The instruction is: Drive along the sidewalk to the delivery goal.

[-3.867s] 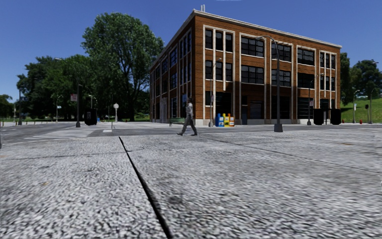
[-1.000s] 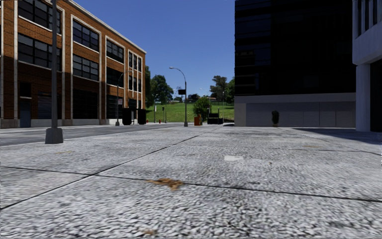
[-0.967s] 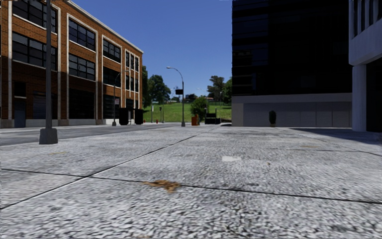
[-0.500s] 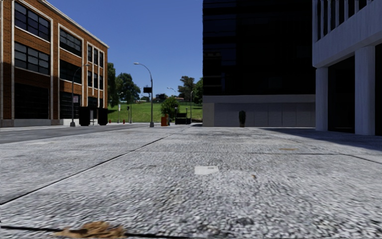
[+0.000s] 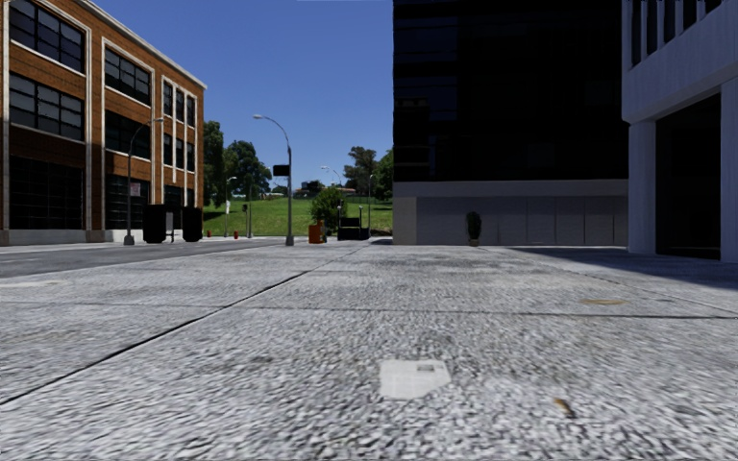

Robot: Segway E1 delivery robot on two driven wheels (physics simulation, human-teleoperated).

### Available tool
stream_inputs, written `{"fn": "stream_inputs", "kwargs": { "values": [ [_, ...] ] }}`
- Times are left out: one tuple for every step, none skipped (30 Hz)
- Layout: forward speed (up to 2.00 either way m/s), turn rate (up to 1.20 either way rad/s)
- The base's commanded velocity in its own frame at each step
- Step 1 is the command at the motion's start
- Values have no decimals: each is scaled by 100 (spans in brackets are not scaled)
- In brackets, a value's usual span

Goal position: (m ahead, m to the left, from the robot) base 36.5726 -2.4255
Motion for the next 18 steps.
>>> {"fn": "stream_inputs", "kwargs": {
  "values": [
    [200,0],
    [200,0],
    [200,0],
    [200,0],
    [200,0],
    [200,0],
    [200,0],
    [200,0],
    [200,0],
    [200,0],
    [200,0],
    [200,0],
    [200,0],
    [200,0],
    [200,0],
    [200,0],
    [200,0],
    [200,0]
  ]
}}
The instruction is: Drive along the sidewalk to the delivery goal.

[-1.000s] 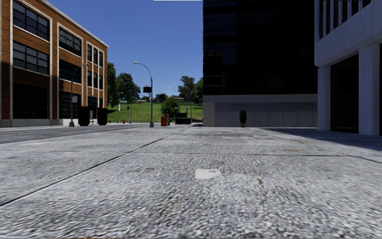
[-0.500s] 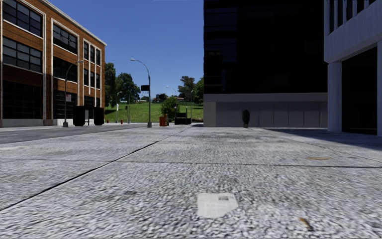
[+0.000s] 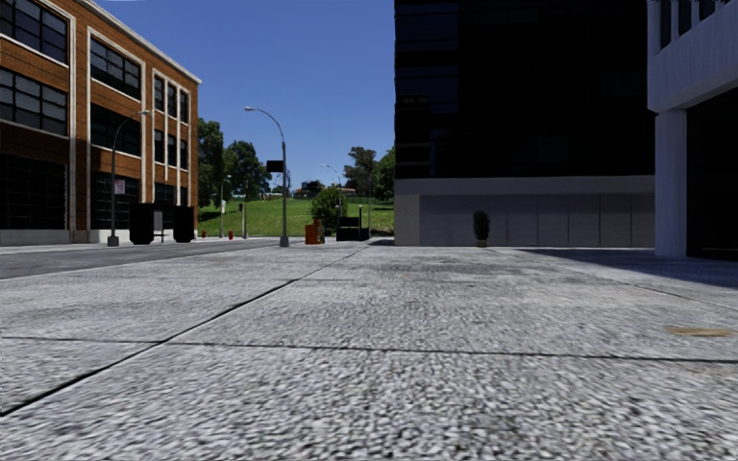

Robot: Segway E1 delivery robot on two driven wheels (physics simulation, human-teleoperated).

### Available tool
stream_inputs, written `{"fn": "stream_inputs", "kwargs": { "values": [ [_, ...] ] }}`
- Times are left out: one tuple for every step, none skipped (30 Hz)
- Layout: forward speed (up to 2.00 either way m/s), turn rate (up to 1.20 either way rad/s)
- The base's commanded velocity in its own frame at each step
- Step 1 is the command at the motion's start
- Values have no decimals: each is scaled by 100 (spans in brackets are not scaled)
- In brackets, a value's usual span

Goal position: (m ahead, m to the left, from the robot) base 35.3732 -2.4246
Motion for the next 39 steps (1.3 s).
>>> {"fn": "stream_inputs", "kwargs": {
  "values": [
    [200,0],
    [200,0],
    [200,0],
    [200,0],
    [200,0],
    [200,0],
    [200,0],
    [200,0],
    [200,0],
    [200,0],
    [200,0],
    [200,0],
    [200,0],
    [200,0],
    [200,0],
    [200,0],
    [200,0],
    [200,0],
    [200,0],
    [200,0],
    [200,0],
    [200,0],
    [200,0],
    [200,0],
    [200,0],
    [200,0],
    [200,0],
    [200,0],
    [200,0],
    [200,0],
    [200,0],
    [200,0],
    [200,0],
    [200,0],
    [200,0],
    [200,0],
    [200,0],
    [200,0],
    [200,0]
  ]
}}
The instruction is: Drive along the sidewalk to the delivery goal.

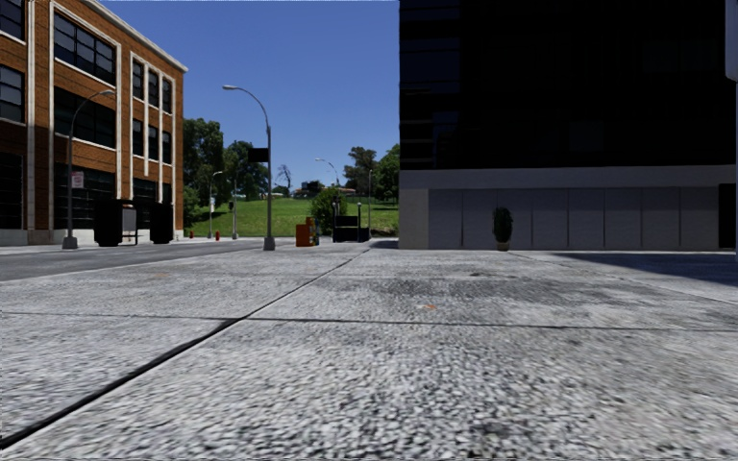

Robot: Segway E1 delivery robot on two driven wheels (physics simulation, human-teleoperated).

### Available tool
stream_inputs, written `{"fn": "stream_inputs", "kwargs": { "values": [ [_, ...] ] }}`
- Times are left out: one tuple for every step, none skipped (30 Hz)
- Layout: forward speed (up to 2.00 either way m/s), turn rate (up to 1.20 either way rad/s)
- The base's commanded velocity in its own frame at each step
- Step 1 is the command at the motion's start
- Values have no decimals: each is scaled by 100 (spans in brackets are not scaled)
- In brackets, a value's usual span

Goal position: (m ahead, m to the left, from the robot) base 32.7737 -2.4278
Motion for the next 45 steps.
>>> {"fn": "stream_inputs", "kwargs": {
  "values": [
    [200,0],
    [200,0],
    [200,0],
    [200,0],
    [200,0],
    [200,0],
    [200,0],
    [200,0],
    [200,0],
    [200,0],
    [200,0],
    [200,0],
    [200,0],
    [200,0],
    [200,0],
    [200,0],
    [200,0],
    [200,0],
    [200,0],
    [200,0],
    [200,0],
    [200,0],
    [200,0],
    [200,0],
    [200,0],
    [200,0],
    [200,0],
    [200,0],
    [200,0],
    [200,0],
    [200,0],
    [200,0],
    [200,0],
    [200,0],
    [200,0],
    [200,0],
    [200,0],
    [200,0],
    [200,0],
    [200,0],
    [200,0],
    [200,0],
    [200,0],
    [200,0],
    [200,0]
  ]
}}
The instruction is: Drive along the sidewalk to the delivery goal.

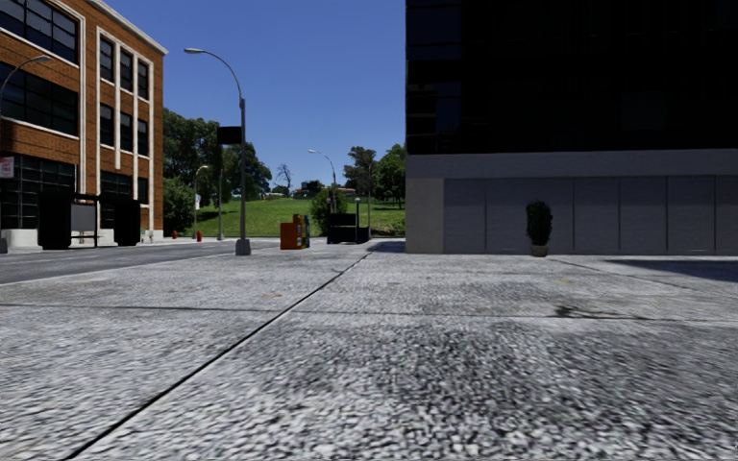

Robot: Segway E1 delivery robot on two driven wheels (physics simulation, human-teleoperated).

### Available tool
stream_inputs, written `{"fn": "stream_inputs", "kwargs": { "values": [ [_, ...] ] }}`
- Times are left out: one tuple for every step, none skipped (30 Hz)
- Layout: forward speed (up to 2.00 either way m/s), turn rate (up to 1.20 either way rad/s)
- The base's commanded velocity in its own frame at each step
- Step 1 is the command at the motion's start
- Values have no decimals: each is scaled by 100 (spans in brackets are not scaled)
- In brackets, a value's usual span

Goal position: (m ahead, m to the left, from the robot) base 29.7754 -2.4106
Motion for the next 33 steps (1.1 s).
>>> {"fn": "stream_inputs", "kwargs": {
  "values": [
    [200,0],
    [200,0],
    [200,0],
    [200,0],
    [200,0],
    [200,0],
    [200,0],
    [200,0],
    [200,0],
    [200,0],
    [200,0],
    [200,0],
    [200,0],
    [199,0],
    [198,0],
    [198,0],
    [198,0],
    [198,0],
    [198,0],
    [198,0],
    [198,0],
    [198,0],
    [198,0],
    [198,0],
    [198,0],
    [198,0],
    [198,0],
    [198,0],
    [198,0],
    [197,0],
    [197,0],
    [197,0],
    [197,0]
  ]
}}
